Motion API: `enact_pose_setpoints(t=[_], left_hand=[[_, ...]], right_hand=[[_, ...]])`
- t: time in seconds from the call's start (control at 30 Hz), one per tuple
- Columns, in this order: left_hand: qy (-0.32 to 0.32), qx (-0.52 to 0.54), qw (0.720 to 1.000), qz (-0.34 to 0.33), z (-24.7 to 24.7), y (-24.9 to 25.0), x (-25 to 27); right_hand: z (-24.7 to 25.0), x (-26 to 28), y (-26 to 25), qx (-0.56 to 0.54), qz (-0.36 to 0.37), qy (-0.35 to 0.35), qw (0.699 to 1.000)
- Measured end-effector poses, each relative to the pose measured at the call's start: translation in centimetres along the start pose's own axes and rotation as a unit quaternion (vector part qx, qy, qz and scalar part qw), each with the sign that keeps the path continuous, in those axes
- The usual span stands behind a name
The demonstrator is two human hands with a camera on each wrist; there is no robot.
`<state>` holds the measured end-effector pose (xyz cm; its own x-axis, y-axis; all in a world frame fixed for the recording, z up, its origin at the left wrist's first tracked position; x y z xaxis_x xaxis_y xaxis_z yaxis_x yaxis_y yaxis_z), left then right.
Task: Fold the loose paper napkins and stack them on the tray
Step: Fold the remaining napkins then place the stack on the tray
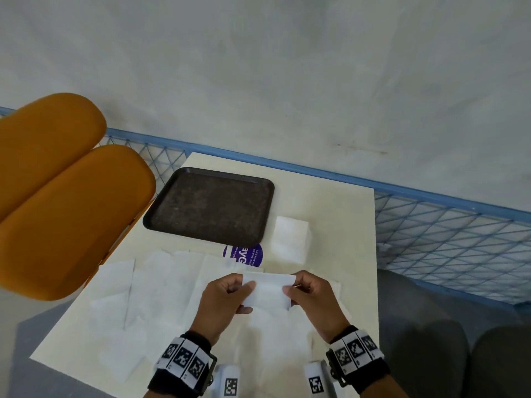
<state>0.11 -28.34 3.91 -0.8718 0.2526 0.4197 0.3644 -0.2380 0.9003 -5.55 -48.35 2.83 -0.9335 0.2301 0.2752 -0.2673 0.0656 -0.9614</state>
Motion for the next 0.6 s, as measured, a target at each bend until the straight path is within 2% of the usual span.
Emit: enact_pose_setpoints(t=[0.17,0.3,0.43,0.6], left_hand=[[0.021,0.043,0.998,0.037,1.2,-2.1,-0.4],[0.066,0.067,0.994,0.057,3.7,-4.4,-0.4],[0.083,-0.009,0.992,0.090,7.0,-8.6,1.0],[0.115,-0.141,0.972,0.152,11.6,-14.8,4.2]], right_hand=[[0.1,-1.8,0.5,-0.018,-0.011,-0.006,1.000],[2.3,-5.5,2.4,-0.084,-0.059,0.066,0.993],[5.9,-10.7,3.4,-0.096,-0.092,0.178,0.975],[7.7,-15.5,3.5,-0.030,-0.117,0.217,0.969]])
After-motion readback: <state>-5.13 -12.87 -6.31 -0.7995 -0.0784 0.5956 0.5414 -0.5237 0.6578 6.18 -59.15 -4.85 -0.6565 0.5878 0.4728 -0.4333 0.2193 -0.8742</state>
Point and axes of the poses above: each hand's wrist, its own x-axis away from the middle knuckle, its own z-axis out of the back of the hand, y = z × x, the point moved 8 cm from there along -x, towards the middle knuckle
